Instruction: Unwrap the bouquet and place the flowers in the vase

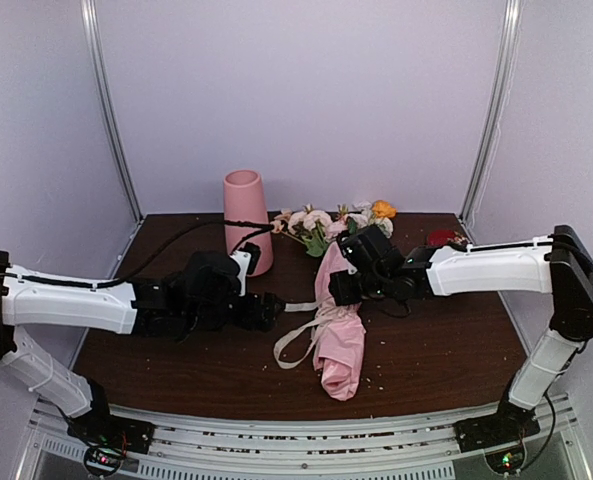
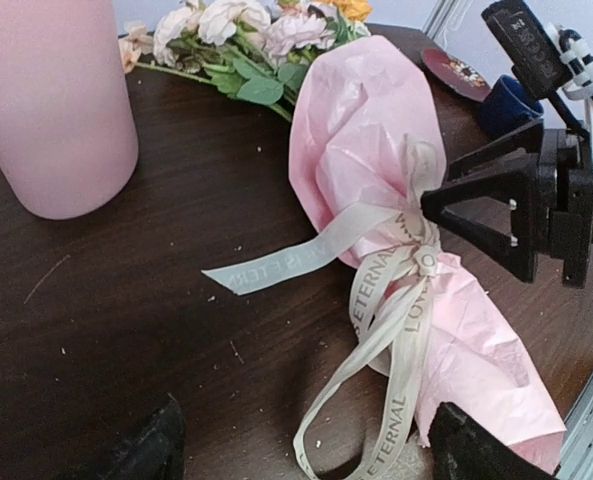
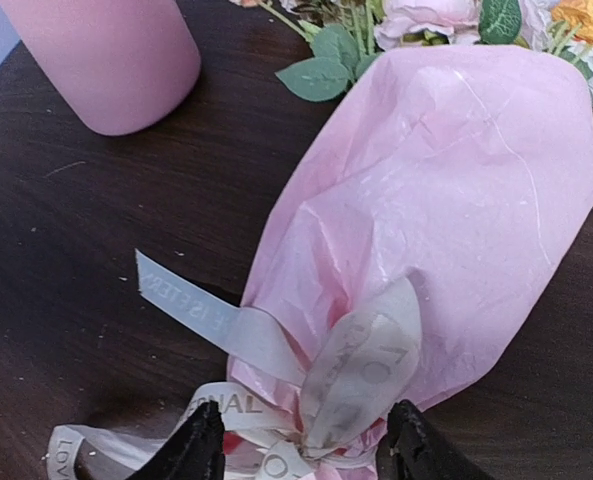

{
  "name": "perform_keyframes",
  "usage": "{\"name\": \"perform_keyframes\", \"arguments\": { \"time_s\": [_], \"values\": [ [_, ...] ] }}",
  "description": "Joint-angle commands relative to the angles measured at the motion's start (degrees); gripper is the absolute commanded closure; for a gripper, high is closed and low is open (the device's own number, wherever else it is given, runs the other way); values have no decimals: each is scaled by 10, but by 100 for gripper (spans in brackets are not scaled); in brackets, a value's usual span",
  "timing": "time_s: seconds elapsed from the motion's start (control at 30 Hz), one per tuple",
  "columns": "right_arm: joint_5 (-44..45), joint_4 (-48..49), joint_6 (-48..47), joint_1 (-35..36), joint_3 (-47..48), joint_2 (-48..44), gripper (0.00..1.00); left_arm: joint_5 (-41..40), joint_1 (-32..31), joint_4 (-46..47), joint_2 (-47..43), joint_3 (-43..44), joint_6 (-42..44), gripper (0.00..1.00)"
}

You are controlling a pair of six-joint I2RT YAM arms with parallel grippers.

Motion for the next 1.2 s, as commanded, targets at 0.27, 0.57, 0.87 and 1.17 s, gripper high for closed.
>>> {"name": "perform_keyframes", "arguments": {
  "time_s": [0.27,0.57,0.87,1.17],
  "values": [
    [25,81,38,8,-79,-61,46,118,91,63,131,42,-113,25],
    [38,83,47,19,-140,-122,41,163,93,61,281,157,-198,25],
    [3,120,73,21,-201,-160,36,185,96,71,351,217,-256,22],
    [-2,136,72,22,-217,-166,32,195,97,85,407,269,-301,20]
  ]
}}
